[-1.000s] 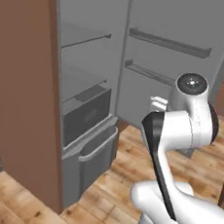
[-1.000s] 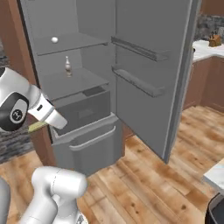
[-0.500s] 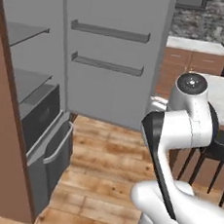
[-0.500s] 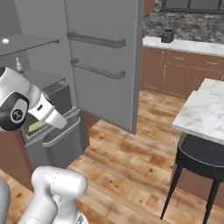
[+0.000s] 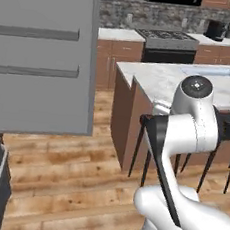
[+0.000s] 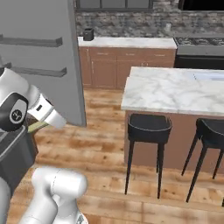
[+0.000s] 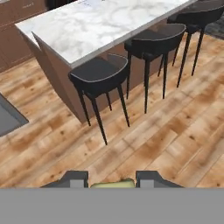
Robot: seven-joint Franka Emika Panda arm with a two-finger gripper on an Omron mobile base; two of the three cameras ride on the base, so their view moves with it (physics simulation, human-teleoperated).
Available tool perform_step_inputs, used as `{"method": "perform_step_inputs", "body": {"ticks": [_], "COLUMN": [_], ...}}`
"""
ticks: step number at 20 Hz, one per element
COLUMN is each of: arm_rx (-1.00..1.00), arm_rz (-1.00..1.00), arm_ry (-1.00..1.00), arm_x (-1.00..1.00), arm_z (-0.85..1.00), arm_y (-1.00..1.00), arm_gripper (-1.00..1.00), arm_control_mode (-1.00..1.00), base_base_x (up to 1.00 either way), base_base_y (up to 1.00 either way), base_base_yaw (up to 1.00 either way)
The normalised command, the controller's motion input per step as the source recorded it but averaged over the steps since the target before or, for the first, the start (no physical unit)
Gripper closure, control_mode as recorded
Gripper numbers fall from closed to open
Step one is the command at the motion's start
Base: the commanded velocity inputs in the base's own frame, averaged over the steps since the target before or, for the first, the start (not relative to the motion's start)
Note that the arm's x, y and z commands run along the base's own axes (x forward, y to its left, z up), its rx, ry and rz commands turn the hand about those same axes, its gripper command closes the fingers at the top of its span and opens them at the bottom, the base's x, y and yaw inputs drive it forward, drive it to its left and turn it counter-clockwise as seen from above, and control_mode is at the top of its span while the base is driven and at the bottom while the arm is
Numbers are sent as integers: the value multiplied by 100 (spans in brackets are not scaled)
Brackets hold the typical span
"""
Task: Pick the egg and butter from the fridge and place them by the bowl for mixing.
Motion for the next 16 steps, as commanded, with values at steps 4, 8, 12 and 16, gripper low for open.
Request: {"method": "perform_step_inputs", "body": {"ticks": [4, 8, 12, 16], "arm_rx": [0, 0, 0, 0], "arm_rz": [0, 0, 0, 0], "arm_ry": [0, 0, 0, 0], "arm_x": [0, 0, 0, 0], "arm_z": [0, 0, 0, 0], "arm_y": [0, 0, 0, 0], "arm_gripper": [100, 100, 100, 100], "arm_control_mode": [100, 100, 100, 100], "base_base_x": [0, 0, 26, 71], "base_base_y": [-13, -17, -22, -26], "base_base_yaw": [-86, -84, -55, -11]}}
